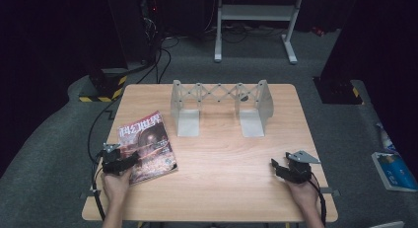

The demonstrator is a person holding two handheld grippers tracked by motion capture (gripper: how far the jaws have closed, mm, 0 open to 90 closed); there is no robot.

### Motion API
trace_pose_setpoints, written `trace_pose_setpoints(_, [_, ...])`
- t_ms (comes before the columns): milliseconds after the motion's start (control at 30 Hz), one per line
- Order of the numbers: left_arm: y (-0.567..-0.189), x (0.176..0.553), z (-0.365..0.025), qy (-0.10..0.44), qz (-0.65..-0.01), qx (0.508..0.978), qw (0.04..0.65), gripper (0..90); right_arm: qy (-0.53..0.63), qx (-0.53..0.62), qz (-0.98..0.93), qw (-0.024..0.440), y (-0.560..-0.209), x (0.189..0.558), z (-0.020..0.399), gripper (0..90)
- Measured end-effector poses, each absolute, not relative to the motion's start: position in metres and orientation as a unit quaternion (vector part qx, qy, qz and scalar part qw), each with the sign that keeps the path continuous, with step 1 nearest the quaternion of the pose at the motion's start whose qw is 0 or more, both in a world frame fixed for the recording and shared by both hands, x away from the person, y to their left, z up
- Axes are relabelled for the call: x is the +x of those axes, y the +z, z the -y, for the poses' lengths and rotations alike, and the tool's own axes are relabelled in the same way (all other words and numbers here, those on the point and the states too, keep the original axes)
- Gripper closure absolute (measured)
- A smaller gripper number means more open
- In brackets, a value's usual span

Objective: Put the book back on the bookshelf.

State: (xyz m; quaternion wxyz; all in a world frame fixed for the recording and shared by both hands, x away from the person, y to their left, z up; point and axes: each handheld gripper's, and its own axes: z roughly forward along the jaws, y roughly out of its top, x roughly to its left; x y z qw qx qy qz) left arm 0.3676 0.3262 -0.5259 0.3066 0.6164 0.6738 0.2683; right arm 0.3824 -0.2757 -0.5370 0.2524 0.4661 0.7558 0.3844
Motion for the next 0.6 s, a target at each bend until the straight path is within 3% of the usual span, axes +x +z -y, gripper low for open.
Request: trace_pose_setpoints(600, [-0.526, 0.347, -0.321, 0.272, -0.672, 0.614, 0.311, 31.8, 0.384, 0.467, -0.755, 0.253, -0.537, 0.382, 0.275, 32.2])
